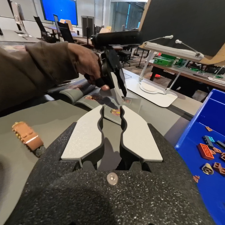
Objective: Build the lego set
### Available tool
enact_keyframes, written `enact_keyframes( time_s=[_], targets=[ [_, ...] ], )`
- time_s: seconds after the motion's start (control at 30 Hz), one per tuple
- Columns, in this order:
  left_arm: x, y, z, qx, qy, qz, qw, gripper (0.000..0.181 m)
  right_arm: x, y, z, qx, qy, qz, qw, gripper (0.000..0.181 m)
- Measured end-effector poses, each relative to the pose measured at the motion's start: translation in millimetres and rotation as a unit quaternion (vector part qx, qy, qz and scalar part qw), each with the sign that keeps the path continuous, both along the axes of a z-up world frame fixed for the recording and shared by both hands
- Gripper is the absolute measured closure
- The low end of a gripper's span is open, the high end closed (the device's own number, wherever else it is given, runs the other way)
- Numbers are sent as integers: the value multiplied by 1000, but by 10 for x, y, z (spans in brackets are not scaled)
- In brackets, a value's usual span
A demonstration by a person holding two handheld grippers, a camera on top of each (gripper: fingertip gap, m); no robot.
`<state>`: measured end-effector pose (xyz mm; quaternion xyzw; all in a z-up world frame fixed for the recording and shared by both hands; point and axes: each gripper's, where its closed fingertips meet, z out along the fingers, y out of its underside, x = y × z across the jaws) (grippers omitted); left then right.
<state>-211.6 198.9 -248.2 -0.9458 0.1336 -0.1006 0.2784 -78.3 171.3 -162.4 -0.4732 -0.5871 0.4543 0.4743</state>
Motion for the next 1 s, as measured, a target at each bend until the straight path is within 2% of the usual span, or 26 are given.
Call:
enact_keyframes(
  time_s=[0.17, 0.33, 0.5, 0.7, 1.0],
  targets=[
    [24, 13, -2, 2, -5, -5, 1000, 118, -185, 269, 70, -50, -25, -59, 997, 149],
    [43, 9, 6, 2, -4, -11, 1000, 118, -418, 372, 100, -107, -39, -93, 989, 150],
    [58, -1, 13, 2, -7, -16, 1000, 119, -586, 380, -33, -46, -69, -126, 989, 143],
    [63, -11, 22, 3, -8, -22, 1000, 119, -617, 317, -85, 19, -62, -123, 990, 141],
    [76, -31, 29, 3, -11, -30, 999, 119, -939, 262, -81, -7, -70, -110, 991, 136]
  ],
)
